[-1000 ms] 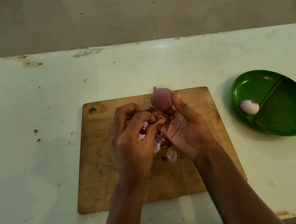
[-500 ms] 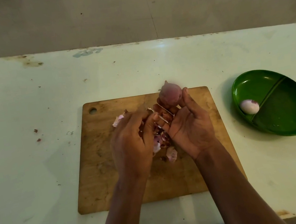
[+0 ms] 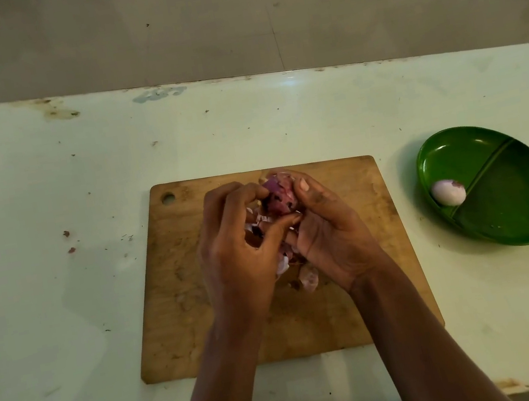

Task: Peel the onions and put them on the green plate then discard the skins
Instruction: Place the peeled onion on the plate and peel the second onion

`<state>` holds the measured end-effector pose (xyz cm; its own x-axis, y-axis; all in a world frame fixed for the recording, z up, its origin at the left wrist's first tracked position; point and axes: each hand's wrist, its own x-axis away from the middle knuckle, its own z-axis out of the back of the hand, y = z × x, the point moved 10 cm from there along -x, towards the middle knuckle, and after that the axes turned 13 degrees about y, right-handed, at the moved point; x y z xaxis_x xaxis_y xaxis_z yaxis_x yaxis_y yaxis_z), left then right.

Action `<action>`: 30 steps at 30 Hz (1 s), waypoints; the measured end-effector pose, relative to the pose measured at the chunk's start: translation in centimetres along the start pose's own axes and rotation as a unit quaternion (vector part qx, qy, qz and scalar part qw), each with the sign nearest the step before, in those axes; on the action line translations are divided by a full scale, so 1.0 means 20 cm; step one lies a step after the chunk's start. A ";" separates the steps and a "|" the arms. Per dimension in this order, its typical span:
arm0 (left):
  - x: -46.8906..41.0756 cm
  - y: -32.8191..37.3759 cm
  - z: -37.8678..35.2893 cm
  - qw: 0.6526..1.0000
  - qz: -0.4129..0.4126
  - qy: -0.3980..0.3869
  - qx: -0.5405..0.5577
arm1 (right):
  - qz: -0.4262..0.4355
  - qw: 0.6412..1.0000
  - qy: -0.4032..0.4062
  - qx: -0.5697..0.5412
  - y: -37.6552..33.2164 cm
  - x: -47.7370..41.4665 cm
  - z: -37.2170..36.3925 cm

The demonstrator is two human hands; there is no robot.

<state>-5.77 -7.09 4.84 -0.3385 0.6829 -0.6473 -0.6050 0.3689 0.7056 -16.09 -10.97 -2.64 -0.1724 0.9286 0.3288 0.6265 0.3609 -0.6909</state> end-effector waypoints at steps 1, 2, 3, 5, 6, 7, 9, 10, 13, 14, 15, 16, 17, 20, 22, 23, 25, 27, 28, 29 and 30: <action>0.00 0.00 0.00 1.000 0.002 0.002 -0.006 | -0.002 1.000 0.002 0.004 0.00 0.00 0.00; 0.00 0.00 0.00 1.000 0.004 0.003 -0.009 | -0.003 1.000 0.003 0.007 0.01 0.00 0.01; 0.00 -0.01 0.01 1.000 0.006 0.003 -0.010 | -0.005 1.000 0.002 0.008 0.01 0.00 0.00; 0.00 -0.01 0.01 1.000 0.009 0.004 -0.009 | -0.006 1.000 0.000 0.011 0.01 0.00 0.01; 0.00 -0.01 0.01 1.000 0.009 0.005 -0.008 | -0.005 1.000 -0.002 0.012 0.01 0.00 0.01; 0.00 -0.01 0.01 1.000 0.008 0.005 -0.005 | -0.004 1.000 -0.004 0.012 0.01 0.00 0.00; 0.00 0.00 0.00 1.000 -0.003 0.002 -0.009 | -0.006 1.000 -0.004 0.007 0.01 -0.01 0.01; 0.00 0.00 -0.01 1.000 -0.011 0.001 -0.014 | -0.007 1.000 -0.003 0.004 0.01 -0.01 0.01; 0.00 0.00 0.00 1.000 -0.010 0.013 -0.010 | -0.008 1.000 -0.006 0.001 0.01 -0.01 0.01; 0.00 0.00 0.01 1.000 -0.006 0.020 -0.006 | -0.007 1.000 -0.007 0.001 0.01 0.00 0.01; 0.00 -0.01 0.01 1.000 -0.002 0.023 -0.001 | -0.006 1.000 -0.008 0.002 0.01 0.00 0.00; 0.00 -0.01 0.01 1.000 0.000 0.024 0.001 | -0.005 1.000 -0.010 0.003 0.00 0.00 0.00; 0.00 -0.01 0.01 1.000 0.001 0.022 0.001 | -0.004 1.000 -0.011 0.002 0.00 0.00 0.00; 0.00 -0.01 0.00 1.000 0.002 0.012 -0.002 | -0.005 1.000 -0.013 -0.001 0.00 0.00 0.00; 0.01 -0.02 0.00 1.000 0.007 0.008 -0.003 | -0.005 1.000 -0.012 0.000 0.00 0.00 0.00; 0.01 -0.02 -0.01 1.000 0.009 0.007 -0.004 | -0.004 1.000 -0.011 0.003 0.00 0.00 0.00; 0.01 -0.02 -0.01 1.000 0.009 0.006 -0.005 | -0.001 1.000 -0.012 0.009 0.00 0.00 0.00; 0.01 -0.02 -0.01 1.000 0.007 0.005 -0.012 | -0.001 1.000 -0.017 0.007 0.00 0.00 0.00; 0.01 -0.02 -0.01 1.000 0.005 0.006 -0.013 | -0.001 1.000 -0.019 0.006 0.00 0.00 0.00; 0.01 -0.02 -0.01 1.000 0.003 0.007 -0.013 | 0.000 1.000 -0.020 0.005 0.00 0.00 0.00; 0.01 -0.02 -0.01 1.000 0.002 0.008 -0.011 | 0.001 1.000 -0.021 0.006 0.00 0.00 0.00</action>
<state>-5.72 -7.19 4.43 -0.3531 0.6743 -0.6486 -0.6196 0.3509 0.7021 -16.06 -11.02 -2.69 -0.2033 0.9320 0.3002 0.6179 0.3599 -0.6990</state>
